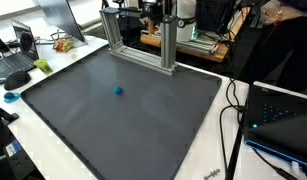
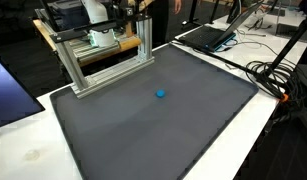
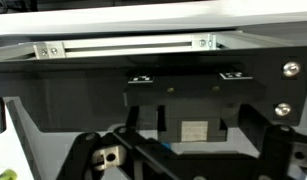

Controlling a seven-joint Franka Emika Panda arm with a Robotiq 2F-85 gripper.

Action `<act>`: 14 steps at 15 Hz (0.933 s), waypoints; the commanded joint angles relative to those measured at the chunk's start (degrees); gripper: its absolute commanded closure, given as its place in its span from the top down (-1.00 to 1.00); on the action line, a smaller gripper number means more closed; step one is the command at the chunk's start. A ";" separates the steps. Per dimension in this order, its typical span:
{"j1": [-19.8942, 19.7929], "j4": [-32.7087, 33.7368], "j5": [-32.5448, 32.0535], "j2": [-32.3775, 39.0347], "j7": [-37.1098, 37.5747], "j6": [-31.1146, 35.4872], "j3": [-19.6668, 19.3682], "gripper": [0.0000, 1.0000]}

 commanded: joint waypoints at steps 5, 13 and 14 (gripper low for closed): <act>0.34 0.52 0.11 -0.87 -1.61 -5.08 -0.46 1.00; 0.67 0.42 0.44 -1.36 -1.89 -4.26 -0.42 1.00; 0.75 0.47 0.57 -1.31 -1.94 -4.07 -0.47 1.00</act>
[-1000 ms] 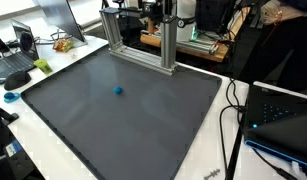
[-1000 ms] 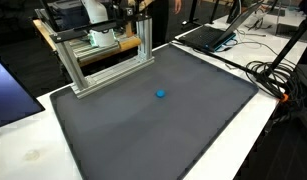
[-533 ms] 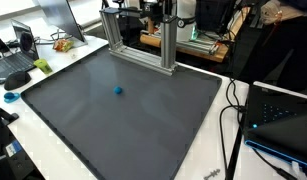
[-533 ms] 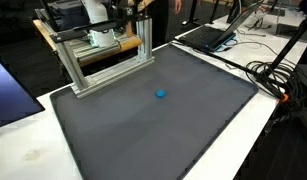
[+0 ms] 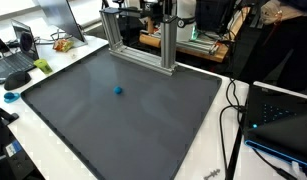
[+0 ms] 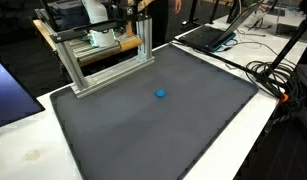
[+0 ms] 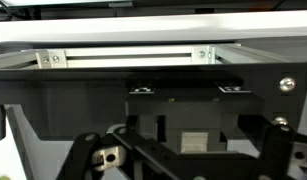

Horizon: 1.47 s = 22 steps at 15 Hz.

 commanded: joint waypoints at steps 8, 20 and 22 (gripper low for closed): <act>0.33 0.72 0.87 -0.39 -0.12 -1.24 -0.54 -0.22; 0.84 1.67 3.42 -0.25 -0.67 3.50 -1.62 -0.56; 0.87 3.15 3.23 0.82 -0.49 5.08 -1.19 -0.56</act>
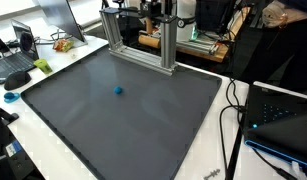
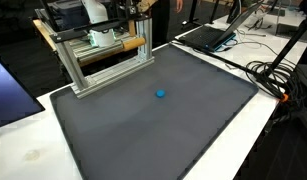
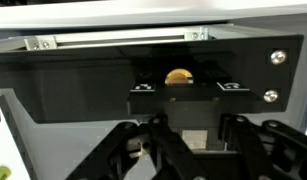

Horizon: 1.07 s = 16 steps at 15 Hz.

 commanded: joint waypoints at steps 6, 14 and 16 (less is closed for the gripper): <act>1.40 11.41 0.72 10.09 -0.60 4.86 0.60 -0.56; 0.83 26.20 -2.35 27.97 0.68 8.90 1.34 -0.56; 1.35 23.12 -1.13 25.66 0.06 9.04 1.16 -0.06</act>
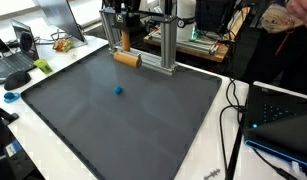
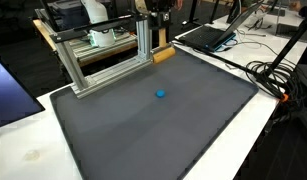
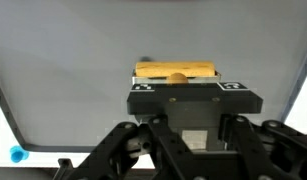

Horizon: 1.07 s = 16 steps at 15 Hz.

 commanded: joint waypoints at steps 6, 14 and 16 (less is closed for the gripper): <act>0.18 2.51 -0.41 2.85 -0.01 -0.02 -0.45 -0.06; -0.41 4.59 -3.73 12.97 4.92 9.10 -2.44 -0.56; -0.24 5.04 -4.28 15.00 6.02 10.36 -3.17 -0.56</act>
